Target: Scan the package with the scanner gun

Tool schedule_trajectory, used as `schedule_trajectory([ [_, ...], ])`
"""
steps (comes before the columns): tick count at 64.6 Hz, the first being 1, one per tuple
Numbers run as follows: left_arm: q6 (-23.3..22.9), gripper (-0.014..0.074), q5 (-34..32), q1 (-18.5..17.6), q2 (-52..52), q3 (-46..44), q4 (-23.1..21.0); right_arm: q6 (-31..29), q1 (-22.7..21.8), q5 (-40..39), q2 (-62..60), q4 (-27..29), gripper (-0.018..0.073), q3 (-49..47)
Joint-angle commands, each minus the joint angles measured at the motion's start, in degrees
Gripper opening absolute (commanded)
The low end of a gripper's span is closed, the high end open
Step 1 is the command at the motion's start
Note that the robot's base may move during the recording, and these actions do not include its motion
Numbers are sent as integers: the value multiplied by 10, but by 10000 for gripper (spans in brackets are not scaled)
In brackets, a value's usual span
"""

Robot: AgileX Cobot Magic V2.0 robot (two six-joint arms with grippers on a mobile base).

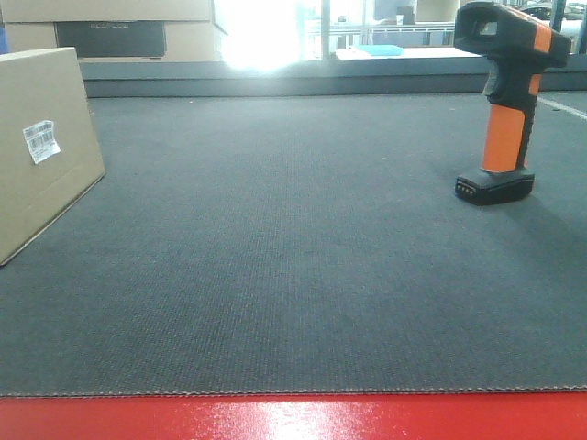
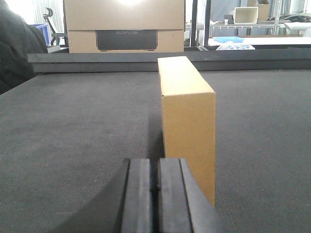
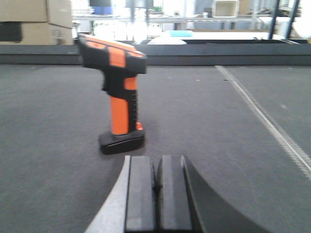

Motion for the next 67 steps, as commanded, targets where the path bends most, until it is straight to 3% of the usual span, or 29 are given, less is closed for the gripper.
schedule_trajectory([
  [1, -1, -111, -15, 2, -3, -1, 3, -1, -5, -7, -2, -3, -166, 1],
  [67, -1, -111, -17, 2, -3, -1, 3, -1, -2, -7, -2, -3, -166, 1],
])
